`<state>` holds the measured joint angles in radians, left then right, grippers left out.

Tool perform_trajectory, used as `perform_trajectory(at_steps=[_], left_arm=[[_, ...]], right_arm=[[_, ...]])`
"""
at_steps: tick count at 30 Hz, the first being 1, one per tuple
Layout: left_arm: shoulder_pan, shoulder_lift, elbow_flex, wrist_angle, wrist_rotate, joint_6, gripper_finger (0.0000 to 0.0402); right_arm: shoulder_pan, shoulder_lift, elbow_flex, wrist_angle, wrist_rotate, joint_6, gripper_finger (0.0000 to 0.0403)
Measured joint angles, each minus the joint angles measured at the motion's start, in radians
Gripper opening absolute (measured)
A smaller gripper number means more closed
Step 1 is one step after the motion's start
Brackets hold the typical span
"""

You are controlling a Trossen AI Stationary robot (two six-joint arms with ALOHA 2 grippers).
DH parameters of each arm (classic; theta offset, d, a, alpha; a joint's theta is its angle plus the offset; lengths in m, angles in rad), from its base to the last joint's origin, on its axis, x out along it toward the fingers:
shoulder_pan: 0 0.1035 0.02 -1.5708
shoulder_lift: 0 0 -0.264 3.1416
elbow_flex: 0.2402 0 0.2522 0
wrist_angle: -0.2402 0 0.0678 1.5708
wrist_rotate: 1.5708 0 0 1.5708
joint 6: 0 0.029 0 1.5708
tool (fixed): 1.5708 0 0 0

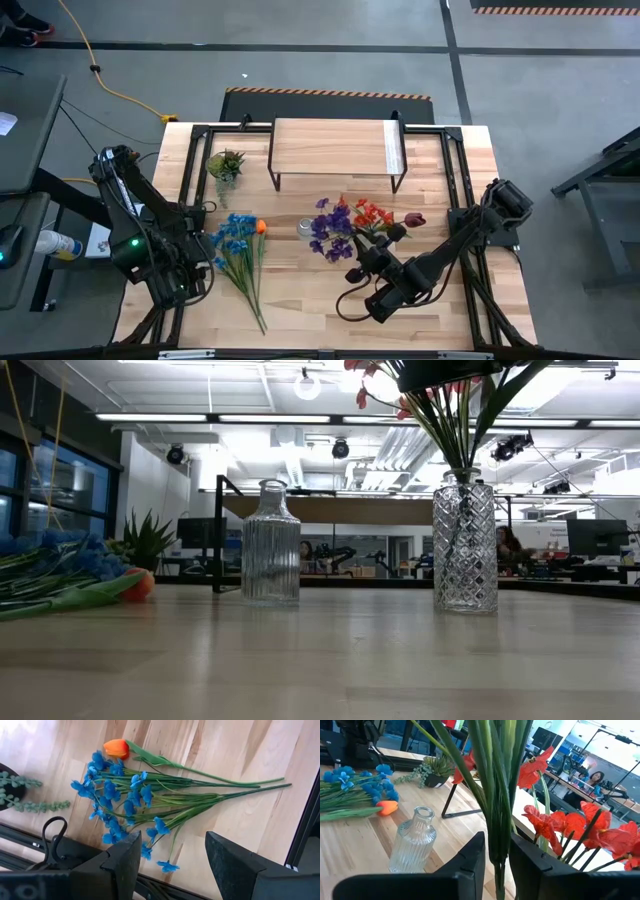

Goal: Pick and place flowers into a vace then onto a shelf
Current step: Put the purple flowers into the right transparent flower vase

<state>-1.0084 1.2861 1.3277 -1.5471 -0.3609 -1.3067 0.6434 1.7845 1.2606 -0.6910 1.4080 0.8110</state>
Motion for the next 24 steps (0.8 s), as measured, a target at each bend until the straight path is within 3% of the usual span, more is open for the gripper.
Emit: perform_trajectory(at_steps=[24], left_arm=[[0.000, 0.000, 0.000, 0.003, -0.017, 0.000, 0.0253]], right_arm=[[0.012, -0.042, 0.000, 0.000, -0.013, -0.003, 0.0062]])
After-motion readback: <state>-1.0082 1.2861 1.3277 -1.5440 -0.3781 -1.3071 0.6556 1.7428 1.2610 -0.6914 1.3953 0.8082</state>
